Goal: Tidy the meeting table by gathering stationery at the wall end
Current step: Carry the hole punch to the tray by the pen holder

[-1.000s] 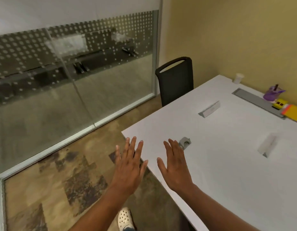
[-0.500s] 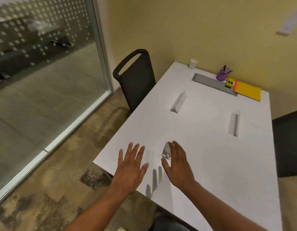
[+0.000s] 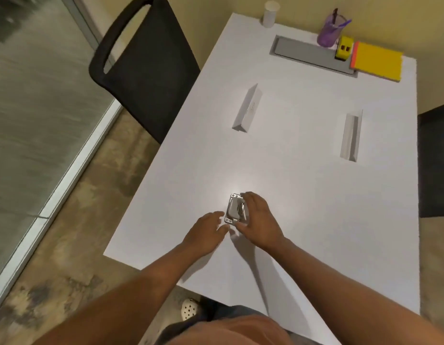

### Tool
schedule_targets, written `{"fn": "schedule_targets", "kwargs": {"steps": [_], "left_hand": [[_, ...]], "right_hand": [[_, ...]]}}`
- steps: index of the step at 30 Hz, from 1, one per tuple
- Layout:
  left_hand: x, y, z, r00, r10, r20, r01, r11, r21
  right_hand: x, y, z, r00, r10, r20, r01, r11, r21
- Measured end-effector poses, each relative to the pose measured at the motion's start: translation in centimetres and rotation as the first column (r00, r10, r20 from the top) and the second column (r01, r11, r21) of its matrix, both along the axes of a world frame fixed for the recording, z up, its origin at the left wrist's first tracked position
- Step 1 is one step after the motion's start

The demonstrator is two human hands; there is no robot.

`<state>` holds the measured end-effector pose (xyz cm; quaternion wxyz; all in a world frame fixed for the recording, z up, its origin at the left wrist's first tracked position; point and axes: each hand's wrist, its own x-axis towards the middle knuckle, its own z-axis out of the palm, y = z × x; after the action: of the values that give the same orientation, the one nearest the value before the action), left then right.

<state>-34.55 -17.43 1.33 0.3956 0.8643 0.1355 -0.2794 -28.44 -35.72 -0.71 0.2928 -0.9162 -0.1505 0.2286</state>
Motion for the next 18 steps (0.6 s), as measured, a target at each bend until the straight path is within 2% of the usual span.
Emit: {"fn": "schedule_targets", "kwargs": {"steps": [10, 14, 16, 18], "left_hand": [[5.2, -2.4, -3.7, 0.979, 0.191, -0.073, -0.191, 0.982, 0.007], [5.5, -2.5, -5.1, 0.973, 0.226, -0.052, -0.224, 0.974, 0.036], [5.4, -2.6, -5.6, 0.971, 0.238, -0.011, -0.238, 0.971, 0.010], [5.4, -2.4, -5.9, 0.967, 0.254, 0.003, -0.254, 0.966, -0.052]], "right_hand": [[2.7, -1.0, -3.5, 0.993, 0.073, -0.088, -0.067, 0.995, 0.073], [2.6, -1.0, -3.5, 0.995, 0.038, -0.097, -0.023, 0.988, 0.154], [2.6, -0.9, -3.2, 0.993, -0.008, -0.119, 0.030, 0.983, 0.180], [2.7, -0.8, -2.8, 0.977, -0.070, -0.204, 0.109, 0.976, 0.189]]}}
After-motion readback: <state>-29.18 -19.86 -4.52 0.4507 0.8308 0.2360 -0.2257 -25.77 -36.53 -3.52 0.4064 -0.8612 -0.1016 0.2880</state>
